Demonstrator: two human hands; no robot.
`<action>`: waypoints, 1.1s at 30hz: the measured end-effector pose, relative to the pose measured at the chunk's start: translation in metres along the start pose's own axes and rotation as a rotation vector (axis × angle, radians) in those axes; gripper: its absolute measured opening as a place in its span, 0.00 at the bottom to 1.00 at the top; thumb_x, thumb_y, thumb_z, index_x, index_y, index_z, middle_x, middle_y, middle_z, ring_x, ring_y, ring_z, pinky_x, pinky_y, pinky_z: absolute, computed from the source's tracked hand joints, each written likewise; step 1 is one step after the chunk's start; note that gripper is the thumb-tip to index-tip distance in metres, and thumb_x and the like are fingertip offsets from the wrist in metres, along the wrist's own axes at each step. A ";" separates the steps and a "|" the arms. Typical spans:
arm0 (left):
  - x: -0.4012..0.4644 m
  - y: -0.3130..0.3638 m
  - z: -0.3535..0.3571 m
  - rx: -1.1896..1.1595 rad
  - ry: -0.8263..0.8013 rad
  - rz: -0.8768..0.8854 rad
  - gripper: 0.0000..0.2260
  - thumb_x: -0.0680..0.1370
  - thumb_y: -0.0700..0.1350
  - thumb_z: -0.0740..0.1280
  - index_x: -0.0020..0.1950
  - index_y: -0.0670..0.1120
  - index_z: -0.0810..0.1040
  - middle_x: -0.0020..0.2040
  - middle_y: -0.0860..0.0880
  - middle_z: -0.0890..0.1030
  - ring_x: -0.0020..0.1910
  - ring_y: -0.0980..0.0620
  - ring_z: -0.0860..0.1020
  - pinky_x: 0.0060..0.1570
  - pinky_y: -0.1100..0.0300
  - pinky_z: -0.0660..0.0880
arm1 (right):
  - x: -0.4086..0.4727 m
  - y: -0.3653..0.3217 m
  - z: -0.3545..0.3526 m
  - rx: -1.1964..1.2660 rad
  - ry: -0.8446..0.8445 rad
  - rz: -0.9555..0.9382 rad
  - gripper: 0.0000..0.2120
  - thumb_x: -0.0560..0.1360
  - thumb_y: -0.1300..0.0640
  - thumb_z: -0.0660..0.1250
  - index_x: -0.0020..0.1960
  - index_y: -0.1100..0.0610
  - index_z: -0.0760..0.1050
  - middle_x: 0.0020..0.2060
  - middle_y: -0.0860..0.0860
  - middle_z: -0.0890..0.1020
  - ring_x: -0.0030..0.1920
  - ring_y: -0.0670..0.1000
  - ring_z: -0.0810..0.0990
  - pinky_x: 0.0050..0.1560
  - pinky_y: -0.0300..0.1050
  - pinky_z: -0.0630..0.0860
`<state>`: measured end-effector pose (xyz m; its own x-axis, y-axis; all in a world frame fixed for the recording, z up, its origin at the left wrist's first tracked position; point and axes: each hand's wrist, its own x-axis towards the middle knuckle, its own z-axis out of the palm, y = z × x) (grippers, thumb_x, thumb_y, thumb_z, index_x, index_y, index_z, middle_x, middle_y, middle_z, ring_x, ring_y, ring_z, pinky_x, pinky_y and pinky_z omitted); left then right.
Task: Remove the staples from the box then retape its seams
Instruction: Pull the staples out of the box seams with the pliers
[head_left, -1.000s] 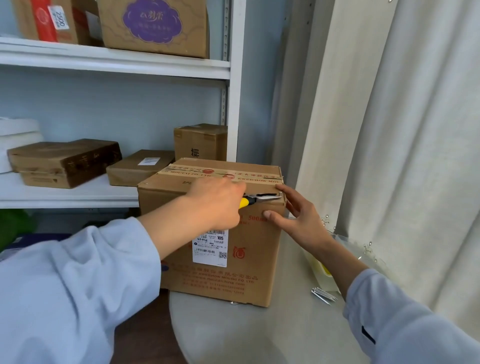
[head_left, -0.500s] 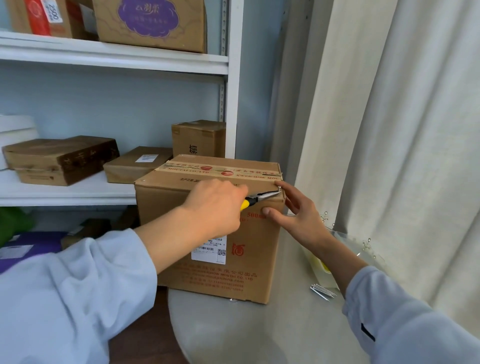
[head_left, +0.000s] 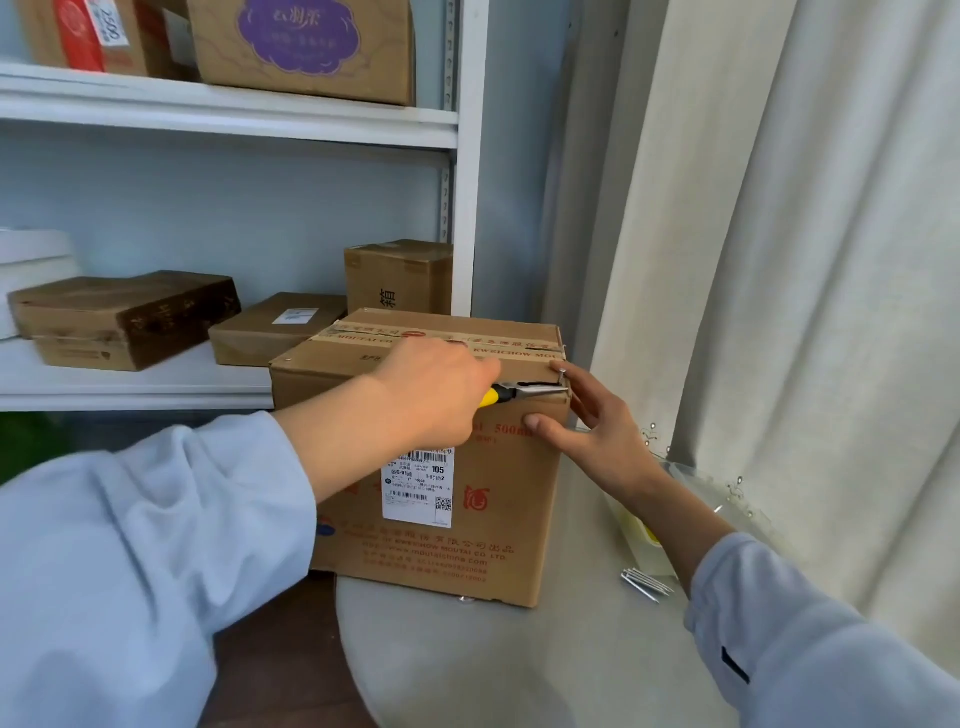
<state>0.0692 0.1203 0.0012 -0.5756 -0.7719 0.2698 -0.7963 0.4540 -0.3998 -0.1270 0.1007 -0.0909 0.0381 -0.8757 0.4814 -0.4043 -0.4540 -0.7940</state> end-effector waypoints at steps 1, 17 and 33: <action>0.002 -0.002 0.001 0.006 0.000 0.018 0.09 0.79 0.45 0.60 0.60 0.48 0.68 0.42 0.50 0.69 0.41 0.48 0.69 0.39 0.56 0.66 | 0.000 0.001 0.000 0.003 0.000 -0.001 0.33 0.70 0.49 0.74 0.72 0.48 0.66 0.65 0.41 0.75 0.63 0.39 0.73 0.58 0.25 0.69; -0.017 0.030 0.023 -0.228 0.043 -0.177 0.08 0.79 0.46 0.60 0.57 0.46 0.67 0.41 0.47 0.75 0.40 0.44 0.74 0.35 0.56 0.67 | 0.000 0.002 0.001 -0.004 0.007 -0.001 0.31 0.71 0.53 0.74 0.71 0.48 0.67 0.63 0.41 0.75 0.59 0.35 0.73 0.52 0.20 0.68; -0.009 0.009 0.011 -0.020 0.078 -0.069 0.08 0.78 0.38 0.59 0.56 0.46 0.67 0.44 0.48 0.77 0.38 0.48 0.69 0.35 0.57 0.65 | 0.000 0.005 -0.001 0.028 0.015 -0.007 0.31 0.69 0.53 0.75 0.69 0.47 0.68 0.63 0.42 0.76 0.63 0.38 0.74 0.61 0.28 0.69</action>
<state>0.0693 0.1271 -0.0145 -0.5312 -0.7650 0.3641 -0.8378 0.4102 -0.3603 -0.1303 0.0987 -0.0943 0.0267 -0.8700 0.4924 -0.3783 -0.4647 -0.8006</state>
